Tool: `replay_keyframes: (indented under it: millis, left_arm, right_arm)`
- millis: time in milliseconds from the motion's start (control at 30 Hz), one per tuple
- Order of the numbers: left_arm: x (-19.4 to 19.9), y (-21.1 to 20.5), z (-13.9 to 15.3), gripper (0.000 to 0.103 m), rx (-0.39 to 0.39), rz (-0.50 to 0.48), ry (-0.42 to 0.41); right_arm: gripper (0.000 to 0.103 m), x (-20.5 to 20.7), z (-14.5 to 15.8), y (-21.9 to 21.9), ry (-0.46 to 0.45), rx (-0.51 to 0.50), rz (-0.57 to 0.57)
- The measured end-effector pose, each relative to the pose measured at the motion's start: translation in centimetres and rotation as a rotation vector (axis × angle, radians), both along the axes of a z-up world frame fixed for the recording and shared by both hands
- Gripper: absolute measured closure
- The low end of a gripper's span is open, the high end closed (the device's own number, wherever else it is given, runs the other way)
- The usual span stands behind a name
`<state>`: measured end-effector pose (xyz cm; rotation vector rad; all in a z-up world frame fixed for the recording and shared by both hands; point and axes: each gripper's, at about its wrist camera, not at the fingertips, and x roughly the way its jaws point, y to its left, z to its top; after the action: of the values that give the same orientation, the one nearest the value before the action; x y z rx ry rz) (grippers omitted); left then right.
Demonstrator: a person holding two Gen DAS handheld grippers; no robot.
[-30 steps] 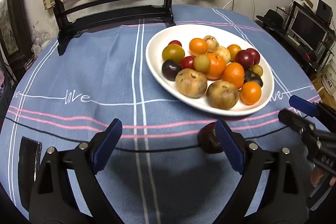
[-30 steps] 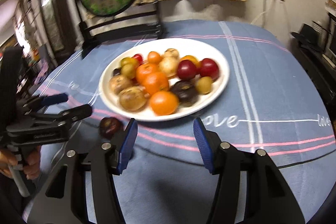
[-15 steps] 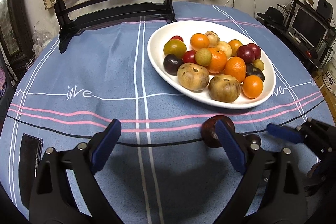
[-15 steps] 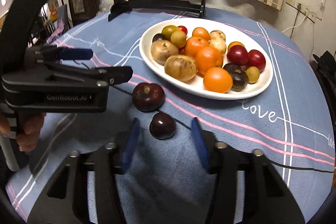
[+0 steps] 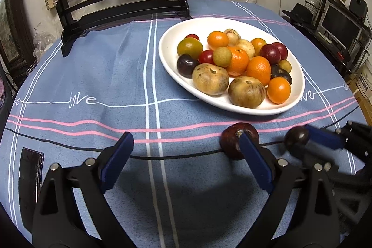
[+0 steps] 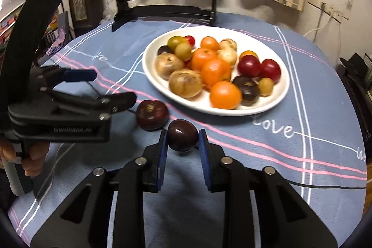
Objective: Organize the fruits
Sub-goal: 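Grasp the small dark purple tomato with the right tool, then grasp the large dark purple tomato with the left tool, then place the large dark tomato on the plate with left tool while right tool places small one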
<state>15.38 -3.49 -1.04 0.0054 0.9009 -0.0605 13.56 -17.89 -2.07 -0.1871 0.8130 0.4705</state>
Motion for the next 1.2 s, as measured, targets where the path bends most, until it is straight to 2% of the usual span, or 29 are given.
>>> replay_keyframes:
  millis: [200, 300, 467, 833, 900, 1033, 1067, 1100, 1133, 1167, 1200]
  left_arm:
    - [-0.2, -0.4, -0.2, 0.009, -0.001, -0.018, 0.006]
    - [-0.6, -1.3, -0.2, 0.009, -0.007, -0.059, 0.002]
    - [-0.9, -3.1, -1.0, 0.009, 0.033, -0.116, 0.01]
    - [0.2, -5.2, -2.5, 0.012, 0.084, -0.141, 0.051]
    - [0.4, -5.3, -2.8, 0.022, 0.075, -0.148, 0.067]
    - [0.9, -5.5, -2.9, 0.025, 0.052, -0.137, 0.076]
    - [0.9, -5.5, -2.8, 0.029, 0.048, -0.137, 0.073]
    - [0.9, -5.6, -2.8, 0.04, 0.038, -0.145, 0.069]
    - [0.8, -5.8, -2.7, 0.046, 0.038, -0.15, 0.058]
    - [0.7, -6.0, -2.7, 0.059, 0.057, -0.149, 0.046]
    - [0.6, -6.1, -2.7, 0.059, 0.068, -0.158, 0.047]
  right_arm:
    - [0.076, 0.7, -0.1, -1.7, 0.019, -0.004, -0.074]
    - [0.076, 0.8, 0.1, -3.1, 0.021, 0.0, -0.123]
    - [0.076, 1.4, 0.3, -5.4, 0.032, 0.015, -0.195]
    - [0.076, 1.2, 0.3, -5.4, 0.033, 0.015, -0.194]
    - [0.076, 1.3, 0.3, -5.5, 0.033, 0.014, -0.197]
    - [0.076, 1.3, 0.2, -5.5, 0.025, 0.003, -0.206]
    - [0.076, 1.3, 0.2, -5.6, 0.027, 0.006, -0.209]
    - [0.076, 1.3, 0.3, -5.7, 0.028, 0.009, -0.211]
    - [0.076, 1.4, 0.3, -5.8, 0.028, 0.009, -0.214]
    - [0.076, 1.4, 0.2, -5.8, 0.029, 0.009, -0.215]
    - [0.076, 1.4, 0.2, -5.8, 0.031, 0.01, -0.215]
